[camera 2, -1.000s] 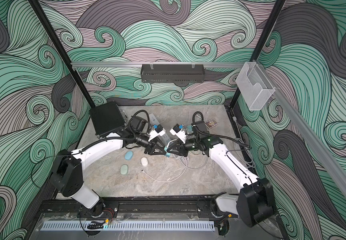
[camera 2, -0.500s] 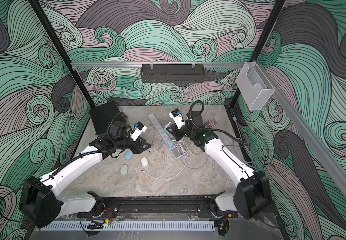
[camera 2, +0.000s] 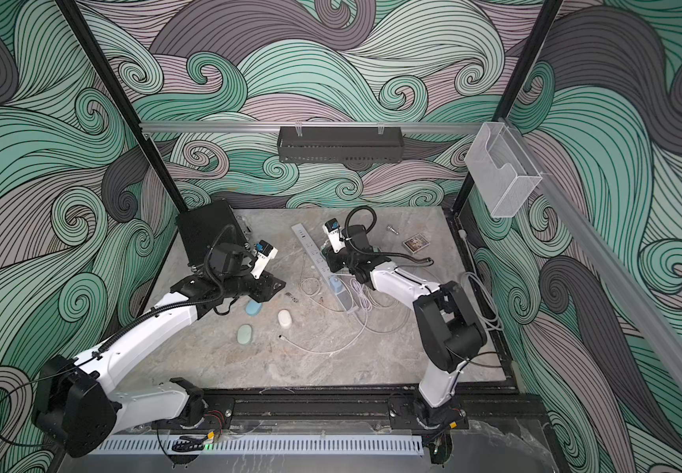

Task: Charge the bluetooth headset
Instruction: Insert the plug into the socket.

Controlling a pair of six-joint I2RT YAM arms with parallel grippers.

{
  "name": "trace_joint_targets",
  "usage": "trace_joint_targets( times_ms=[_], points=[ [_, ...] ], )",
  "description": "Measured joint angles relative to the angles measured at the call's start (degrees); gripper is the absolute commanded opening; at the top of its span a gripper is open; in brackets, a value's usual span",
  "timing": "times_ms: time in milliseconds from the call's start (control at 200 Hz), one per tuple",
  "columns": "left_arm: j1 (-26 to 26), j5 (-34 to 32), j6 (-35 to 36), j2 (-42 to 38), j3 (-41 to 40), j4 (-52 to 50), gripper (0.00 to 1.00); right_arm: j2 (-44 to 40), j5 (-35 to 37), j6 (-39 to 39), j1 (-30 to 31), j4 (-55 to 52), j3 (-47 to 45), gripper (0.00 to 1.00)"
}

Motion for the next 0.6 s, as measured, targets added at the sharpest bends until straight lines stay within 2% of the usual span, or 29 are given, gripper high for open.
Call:
trace_joint_targets(
  times_ms=[260, 600],
  points=[
    [0.0, -1.03, -0.17, 0.26, 0.0, 0.02, 0.54, 4.92, 1.62, 1.2, 0.5, 3.85, 0.0, 0.03],
    [0.02, -1.01, -0.61, 1.05, 0.11, 0.0, 0.54, 5.55, 1.9, 2.75, 0.92, 5.75, -1.29, 0.02]
  ],
)
